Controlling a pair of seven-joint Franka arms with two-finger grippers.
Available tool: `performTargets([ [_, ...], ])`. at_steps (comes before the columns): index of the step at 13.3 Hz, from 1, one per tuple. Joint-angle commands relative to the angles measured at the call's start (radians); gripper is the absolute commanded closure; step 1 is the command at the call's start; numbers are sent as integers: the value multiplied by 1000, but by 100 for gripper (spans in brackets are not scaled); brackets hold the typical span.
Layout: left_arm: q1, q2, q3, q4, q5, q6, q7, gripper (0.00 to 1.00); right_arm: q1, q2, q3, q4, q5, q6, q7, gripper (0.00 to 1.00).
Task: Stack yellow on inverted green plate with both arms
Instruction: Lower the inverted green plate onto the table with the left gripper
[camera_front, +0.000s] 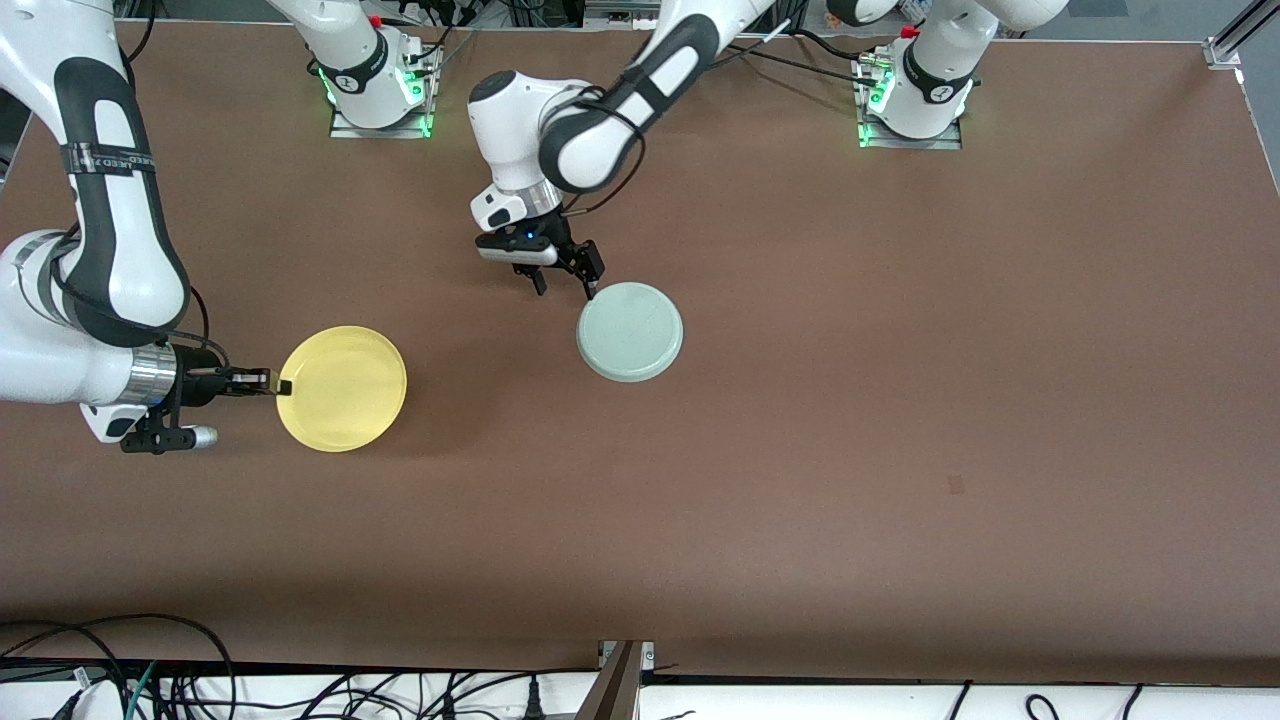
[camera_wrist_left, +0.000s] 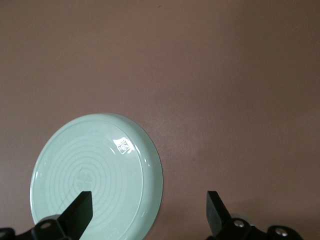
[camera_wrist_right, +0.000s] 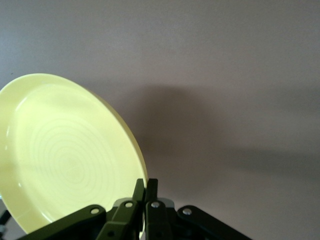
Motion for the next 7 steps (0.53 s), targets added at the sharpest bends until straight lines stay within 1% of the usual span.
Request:
performTargets([
  [1,85,-94,-14,-22,-137,5,29,0,4,-5,9,-3,1,-41,-4,100],
  [3,149,-149,-14,-25,-266,-4,45,0,43,-3,11,-13,1,-39,-3,100],
  [5,217,-206,-17,-37,-394,-31,114,0,98,4,11,-20,2,-33,-3,100],
  [6,258,-236,-17,-39,-430,-88,143,0,132,12,9,-21,7,-28,11,100],
  [7,287,-270,-17,-39,-439,-152,174,0,160,15,11,-27,10,-19,56,100],
])
